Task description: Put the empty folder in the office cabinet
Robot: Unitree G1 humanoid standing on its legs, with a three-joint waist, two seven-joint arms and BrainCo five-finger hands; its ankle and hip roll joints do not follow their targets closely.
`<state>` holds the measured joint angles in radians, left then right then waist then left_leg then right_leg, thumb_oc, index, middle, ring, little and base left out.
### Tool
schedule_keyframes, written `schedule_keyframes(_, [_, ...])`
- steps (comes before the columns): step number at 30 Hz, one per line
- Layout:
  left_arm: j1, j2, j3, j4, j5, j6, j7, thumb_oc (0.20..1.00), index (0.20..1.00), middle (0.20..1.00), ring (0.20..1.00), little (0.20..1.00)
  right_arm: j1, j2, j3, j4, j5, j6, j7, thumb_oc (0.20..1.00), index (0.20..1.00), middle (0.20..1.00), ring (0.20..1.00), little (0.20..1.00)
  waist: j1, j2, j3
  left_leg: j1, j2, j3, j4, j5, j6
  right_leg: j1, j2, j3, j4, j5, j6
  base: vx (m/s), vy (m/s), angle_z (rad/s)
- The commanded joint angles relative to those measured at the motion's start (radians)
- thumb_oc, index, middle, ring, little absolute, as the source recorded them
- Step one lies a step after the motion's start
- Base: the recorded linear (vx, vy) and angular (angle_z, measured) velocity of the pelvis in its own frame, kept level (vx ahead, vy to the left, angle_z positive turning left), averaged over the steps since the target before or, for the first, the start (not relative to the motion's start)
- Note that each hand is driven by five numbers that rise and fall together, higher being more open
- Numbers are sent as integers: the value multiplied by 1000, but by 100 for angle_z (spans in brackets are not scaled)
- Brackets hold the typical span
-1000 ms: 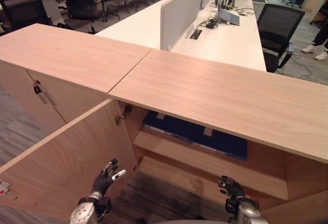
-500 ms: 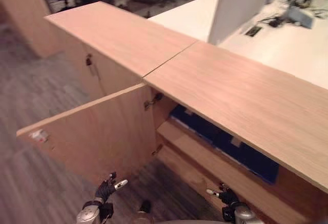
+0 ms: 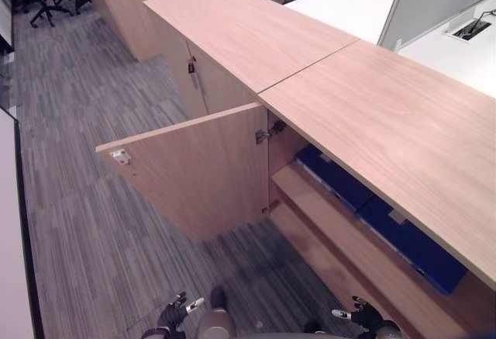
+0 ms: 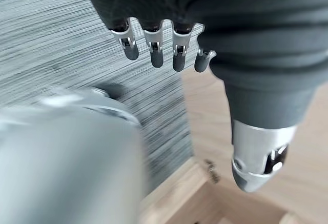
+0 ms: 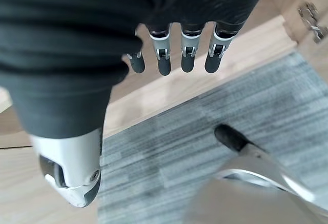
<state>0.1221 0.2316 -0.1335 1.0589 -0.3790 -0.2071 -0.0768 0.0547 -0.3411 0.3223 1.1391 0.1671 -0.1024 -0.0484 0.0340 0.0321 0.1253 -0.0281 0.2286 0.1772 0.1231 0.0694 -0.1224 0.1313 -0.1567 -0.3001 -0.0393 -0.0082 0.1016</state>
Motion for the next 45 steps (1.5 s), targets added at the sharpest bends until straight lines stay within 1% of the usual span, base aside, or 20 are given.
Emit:
schedule_keyframes(1, [-77,57,24,-5,21,-28,9,1000,1000,1000,1000,1000,-70,37,-33,-29,8,-20,-3,1000,1000,1000,1000,1000,7,-64,14,-16,9,-69,20,-49,-43,-23,-20,19,9,-48,34,-32,58,36])
schedule_keyframes(4, [-74,55,12,-26,21,-23,2,1000,1000,1000,1000,1000,-62,37,-47,-26,19,-15,-6,1000,1000,1000,1000,1000,-5,-58,4,18,-2,-45,-21,-49,-30,-29,-19,-3,19,-41,38,41,68,49])
schedule_keyframes(6, [-64,56,-4,-63,34,-18,-1,1000,1000,1000,1000,1000,-68,44,-61,-20,26,-11,-8,1000,1000,1000,1000,1000,-6,-55,-16,44,-28,-49,-67,-60,-18,-29,-20,1,34,-35,43,113,121,23])
schedule_keyframes(12, [-83,82,-40,-111,74,-11,-7,1000,1000,1000,1000,1000,-85,63,-71,-29,35,-3,-10,1000,1000,1000,1000,1000,-3,-74,-23,42,-65,-72,-76,-83,9,-37,-52,12,78,-35,59,41,115,13])
schedule_keyframes(18, [-81,97,-56,-156,88,-11,-19,1000,1000,1000,1000,1000,-89,72,-87,-44,42,0,-11,1000,1000,1000,1000,1000,-13,-76,-27,55,-105,-69,-82,-117,40,-67,-88,45,110,-8,91,8,156,-1])
schedule_keyframes(21, [-92,103,-72,-147,114,-13,-28,1000,1000,1000,1000,1000,-99,81,-108,-58,62,-1,-11,1000,1000,1000,1000,1000,-34,-73,-21,77,-140,-18,-114,-132,63,-117,-125,82,115,44,128,-42,219,-31])
schedule_keyframes(22, [-92,103,-72,-147,114,-13,-28,1000,1000,1000,1000,1000,-99,81,-108,-59,62,-1,-11,1000,1000,1000,1000,1000,-33,-73,-21,78,-140,-17,-114,-132,63,-118,-125,83,115,44,128,-77,158,-64])
schedule_keyframes(24, [-104,97,-75,-118,128,-17,-27,1000,1000,1000,1000,1000,-109,86,-124,-68,77,-4,-14,1000,1000,1000,1000,1000,-48,-70,-13,88,-164,37,-134,-142,67,-163,-174,86,98,139,160,-120,122,-63])
schedule_keyframes(25, [-111,95,-76,-105,130,-16,-24,1000,1000,1000,1000,1000,-117,89,-128,-62,84,-5,-15,1000,1000,1000,1000,1000,-56,-63,-4,85,-160,52,-135,-138,64,-188,-187,90,102,173,160,-177,80,-79])
schedule_keyframes(26, [-123,98,-83,-98,130,-13,-26,1000,1000,1000,1000,1000,-121,93,-130,-55,95,-5,-14,1000,1000,1000,1000,1000,-68,-52,7,75,-156,63,-128,-129,69,-203,-188,94,122,166,160,-233,133,-98])
schedule_keyframes(28, [-135,104,-92,-90,134,-11,-30,1000,1000,1000,1000,1000,-125,94,-126,-52,97,-6,-12,1000,1000,1000,1000,1000,-66,-38,18,51,-161,96,-111,-125,88,-214,-180,78,197,108,150,-285,226,-76])
schedule_keyframes(30, [-129,106,-96,-81,152,-5,-35,1000,1000,1000,1000,1000,-124,94,-121,-44,92,-8,-9,1000,1000,1000,1000,1000,-52,-17,12,26,-154,166,-97,-110,112,-186,-164,-29,306,17,111,-281,256,-78])
schedule_keyframes(31, [-120,104,-92,-79,152,-3,-36,1000,1000,1000,1000,1000,-122,95,-116,-41,89,-10,-9,1000,1000,1000,1000,1000,-45,-16,7,24,-155,197,-101,-104,119,-170,-152,-61,339,-16,104,-229,203,-157])
schedule_keyframes(33, [-103,96,-73,-61,148,3,-37,1000,1000,1000,1000,1000,-125,97,-116,-15,86,-11,-7,1000,1000,1000,1000,1000,-26,-18,-20,10,-156,290,-106,-95,134,-93,-108,-116,405,-79,112,-200,139,-174])
schedule_keyframes(34, [-98,95,-69,-58,144,3,-36,1000,1000,1000,1000,1000,-128,96,-115,-11,85,-11,-8,1000,1000,1000,1000,1000,-20,-24,-27,4,-158,323,-104,-89,139,-65,-100,-132,407,-74,115,-206,62,-150])
schedule_keyframes(36, [-92,92,-64,-57,140,3,-34,1000,1000,1000,1000,1000,-137,94,-112,4,80,-8,-11,1000,1000,1000,1000,1000,-4,-31,-38,-7,-154,388,-103,-80,145,-20,-87,-155,379,-62,121,-189,-18,-134])
schedule_keyframes(37, [-91,92,-64,-57,140,4,-34,1000,1000,1000,1000,1000,-138,94,-112,5,80,-9,-11,1000,1000,1000,1000,1000,-1,-31,-38,-6,-153,392,-102,-80,144,-20,-86,-151,375,-60,121,-174,-88,-109])
schedule_keyframes(38, [-81,84,-63,-65,136,1,-36,1000,1000,1000,1000,1000,-149,90,-110,13,78,-7,-13,1000,1000,1000,1000,1000,11,-35,-47,-19,-144,423,-87,-67,139,9,-79,-155,308,-92,106,-131,-141,-85])
schedule_keyframes(41, [-77,75,-68,-68,143,-1,-32,1000,1000,1000,1000,1000,-153,82,-110,13,82,-7,-12,1000,1000,1000,1000,1000,9,-27,-50,-29,-121,434,-74,-43,119,34,-45,-116,223,-141,79,-106,-152,-45])
schedule_keyframes(45, [-75,51,-59,-41,148,2,-31,1000,1000,1000,1000,1000,-155,51,-105,-6,82,-8,-9,1000,1000,1000,1000,1000,-7,0,-43,-41,-70,443,-42,9,66,88,-3,-73,74,-156,48,-164,-181,-45])
